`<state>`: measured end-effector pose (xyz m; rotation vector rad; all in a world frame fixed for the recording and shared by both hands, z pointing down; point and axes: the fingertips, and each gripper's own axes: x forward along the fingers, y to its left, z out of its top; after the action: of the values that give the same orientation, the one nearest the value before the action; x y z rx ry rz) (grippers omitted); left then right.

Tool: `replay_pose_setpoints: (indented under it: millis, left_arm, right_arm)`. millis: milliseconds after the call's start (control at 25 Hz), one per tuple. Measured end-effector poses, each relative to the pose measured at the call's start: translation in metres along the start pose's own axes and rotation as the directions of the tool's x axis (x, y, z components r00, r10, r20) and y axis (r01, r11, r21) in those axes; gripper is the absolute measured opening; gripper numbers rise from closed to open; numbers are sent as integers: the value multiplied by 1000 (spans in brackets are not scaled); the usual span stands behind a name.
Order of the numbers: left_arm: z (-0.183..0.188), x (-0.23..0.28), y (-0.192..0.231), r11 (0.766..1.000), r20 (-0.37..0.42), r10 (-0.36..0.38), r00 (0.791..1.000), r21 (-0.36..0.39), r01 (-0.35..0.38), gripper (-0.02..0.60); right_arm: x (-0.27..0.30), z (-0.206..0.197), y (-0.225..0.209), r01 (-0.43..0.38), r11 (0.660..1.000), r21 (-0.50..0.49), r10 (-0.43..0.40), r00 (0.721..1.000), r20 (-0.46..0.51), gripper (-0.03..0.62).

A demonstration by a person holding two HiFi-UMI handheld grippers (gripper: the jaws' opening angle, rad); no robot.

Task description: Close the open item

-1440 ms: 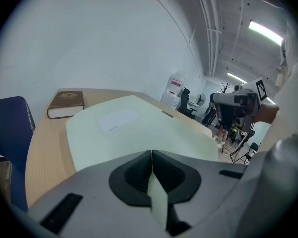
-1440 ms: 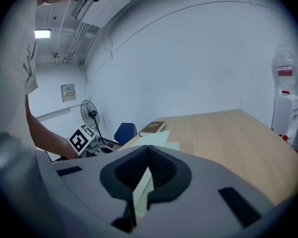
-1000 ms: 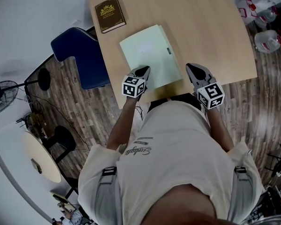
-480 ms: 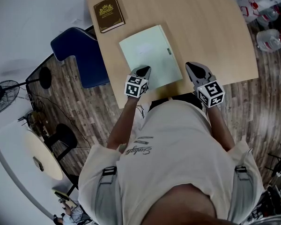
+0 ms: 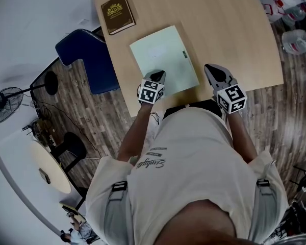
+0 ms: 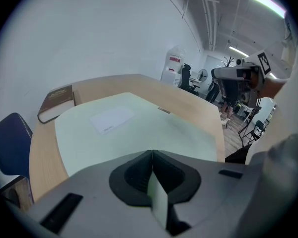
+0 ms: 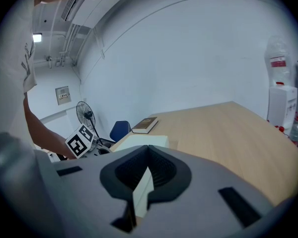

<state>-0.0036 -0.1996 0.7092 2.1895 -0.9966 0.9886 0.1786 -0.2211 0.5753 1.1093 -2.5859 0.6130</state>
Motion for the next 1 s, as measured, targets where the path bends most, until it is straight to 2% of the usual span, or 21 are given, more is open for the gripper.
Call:
replay_pose_setpoints:
  millis: [120, 400, 520, 680, 800, 1000]
  left_arm:
    - [0, 0, -1, 1000, 3, -7, 1000, -10, 7, 15]
    - [8, -10, -1, 995, 55, -27, 998, -93, 32, 15]
    - [15, -19, 0, 997, 110, -1, 994, -81, 10, 15]
    - [20, -32, 3, 997, 145, 18, 989, -78, -6, 15]
    - [23, -44, 6, 994, 181, 26, 983, -109, -6, 15]
    - [23, -68, 18, 984, 253, 85, 964, -175, -40, 15]
  right_arm:
    - [3, -1, 3, -14, 1000, -3, 14, 1000, 0, -5]
    - [13, 9, 14, -50, 998, -28, 50, 999, 11, -5]
    - [14, 10, 17, -59, 997, -40, 59, 998, 10, -5]
    - [17, 12, 23, -65, 997, -50, 66, 998, 5, -5]
    - [20, 13, 28, -69, 996, -53, 70, 998, 5, -5]
    - [23, 17, 41, -82, 993, -84, 83, 997, 3, -5]
